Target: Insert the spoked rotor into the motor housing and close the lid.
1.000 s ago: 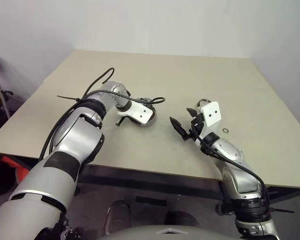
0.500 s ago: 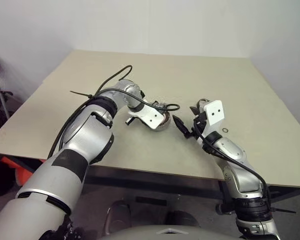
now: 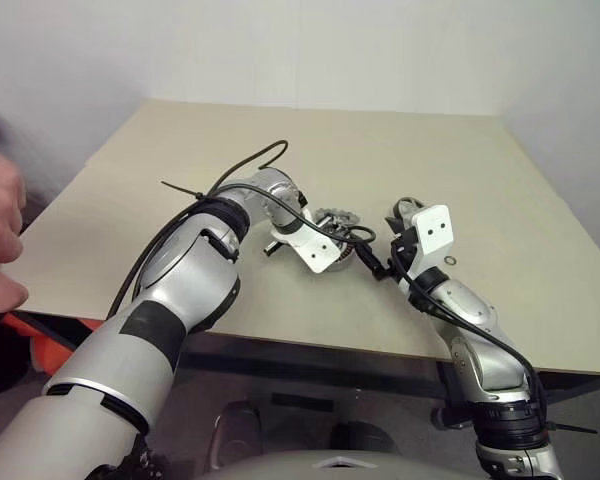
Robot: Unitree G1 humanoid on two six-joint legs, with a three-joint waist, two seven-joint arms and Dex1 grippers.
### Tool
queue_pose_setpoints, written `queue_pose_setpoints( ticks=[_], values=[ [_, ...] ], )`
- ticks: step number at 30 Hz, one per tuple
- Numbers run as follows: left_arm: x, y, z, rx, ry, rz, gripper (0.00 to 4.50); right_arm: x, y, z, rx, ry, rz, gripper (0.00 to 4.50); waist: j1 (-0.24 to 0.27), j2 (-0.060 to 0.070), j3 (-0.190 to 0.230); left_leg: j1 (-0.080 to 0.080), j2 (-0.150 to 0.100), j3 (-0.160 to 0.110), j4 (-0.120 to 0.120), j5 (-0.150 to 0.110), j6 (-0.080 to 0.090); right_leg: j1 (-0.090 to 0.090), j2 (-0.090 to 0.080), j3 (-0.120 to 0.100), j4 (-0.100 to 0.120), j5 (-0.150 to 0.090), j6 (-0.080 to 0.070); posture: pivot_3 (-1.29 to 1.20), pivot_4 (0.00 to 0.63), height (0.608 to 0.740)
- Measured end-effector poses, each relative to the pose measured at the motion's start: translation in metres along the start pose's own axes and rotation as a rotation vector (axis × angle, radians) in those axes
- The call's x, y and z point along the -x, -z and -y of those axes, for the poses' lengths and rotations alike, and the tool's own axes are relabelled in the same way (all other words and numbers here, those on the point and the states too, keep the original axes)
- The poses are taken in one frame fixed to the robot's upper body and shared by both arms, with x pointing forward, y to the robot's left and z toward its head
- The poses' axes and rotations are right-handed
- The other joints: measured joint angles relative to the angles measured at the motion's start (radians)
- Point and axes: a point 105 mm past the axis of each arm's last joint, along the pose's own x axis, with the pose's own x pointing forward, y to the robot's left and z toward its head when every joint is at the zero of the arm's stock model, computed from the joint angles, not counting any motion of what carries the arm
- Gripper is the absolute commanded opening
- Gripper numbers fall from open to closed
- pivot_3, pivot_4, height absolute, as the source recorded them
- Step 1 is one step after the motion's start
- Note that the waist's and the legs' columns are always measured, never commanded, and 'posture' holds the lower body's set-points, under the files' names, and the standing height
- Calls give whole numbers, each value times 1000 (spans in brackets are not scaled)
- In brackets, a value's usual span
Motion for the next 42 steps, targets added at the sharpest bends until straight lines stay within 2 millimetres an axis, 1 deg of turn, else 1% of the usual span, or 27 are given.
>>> queue_pose_setpoints(
  ticks=[6,12,16,19,22,27,31,37,42],
  values=[
    [-5,-4,-6,-25,-34,-4,26,0,0,1,2,10,-2,4119,0,0,0,0,0,0,0,0,0,0,0,0,0,0,0,0,0,740],
    [-11,-14,-7,-52,-14,23,26,1,-3,0,7,11,7,4119,0,0,0,0,0,0,0,0,0,0,0,0,0,0,0,0,0,740],
    [-15,-21,-5,-58,17,54,26,1,-2,0,6,11,2,4119,0,0,0,0,0,0,0,0,0,0,0,0,0,0,0,0,0,740],
    [-13,-22,-4,-48,27,72,673,1,-2,0,5,11,2,4119,0,0,0,0,0,0,0,0,0,0,0,0,0,0,0,0,0,740],
    [-12,-22,-5,-39,15,82,1676,1,-2,0,5,11,2,4119,-1,0,0,1,0,0,0,0,0,0,0,0,0,0,0,0,0,740],
    [-11,-15,1,-14,10,72,1676,1,-2,0,6,9,3,4119,0,0,0,1,0,0,0,0,0,0,0,0,0,0,0,0,0,740],
    [-5,-8,3,-6,-4,63,1676,-1,-5,-2,10,-5,11,4119,-2,0,0,1,0,0,0,0,0,0,0,0,1,0,0,0,0,740],
    [18,15,14,82,-57,52,1676,-8,-13,-1,35,-36,27,4119,-2,0,0,2,0,0,0,0,0,1,0,0,1,0,0,0,0,740],
    [36,28,20,218,-181,126,1676,-16,-17,2,54,-57,26,4119,-2,0,0,2,0,0,0,0,0,1,0,0,1,0,0,0,0,740]
  ],
)
